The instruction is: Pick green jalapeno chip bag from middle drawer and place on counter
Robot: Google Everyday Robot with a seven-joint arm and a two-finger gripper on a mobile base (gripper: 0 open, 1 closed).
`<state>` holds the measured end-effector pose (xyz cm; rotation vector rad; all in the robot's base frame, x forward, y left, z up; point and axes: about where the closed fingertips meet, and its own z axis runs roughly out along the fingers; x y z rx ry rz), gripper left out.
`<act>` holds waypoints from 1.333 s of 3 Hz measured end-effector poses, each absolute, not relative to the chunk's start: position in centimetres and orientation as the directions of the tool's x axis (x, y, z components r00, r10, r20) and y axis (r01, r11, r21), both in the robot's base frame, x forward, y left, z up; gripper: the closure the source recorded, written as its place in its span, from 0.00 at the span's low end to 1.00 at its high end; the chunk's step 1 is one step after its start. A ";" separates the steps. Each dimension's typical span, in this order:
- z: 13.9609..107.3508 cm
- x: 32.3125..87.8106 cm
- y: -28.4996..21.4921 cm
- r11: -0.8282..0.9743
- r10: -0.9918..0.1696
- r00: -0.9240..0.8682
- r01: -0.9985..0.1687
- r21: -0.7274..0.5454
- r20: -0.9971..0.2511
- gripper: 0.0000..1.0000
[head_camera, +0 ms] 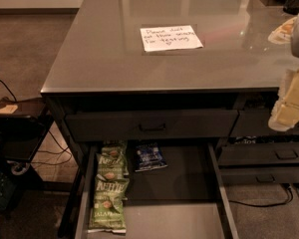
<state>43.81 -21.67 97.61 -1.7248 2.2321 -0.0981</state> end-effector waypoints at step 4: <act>89.2 42.0 -16.6 0.311 -0.864 -0.227 -0.943 -0.122 -0.450 0.00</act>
Offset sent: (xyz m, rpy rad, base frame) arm -0.0071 0.0088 -0.0319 0.1650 0.0477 -0.0001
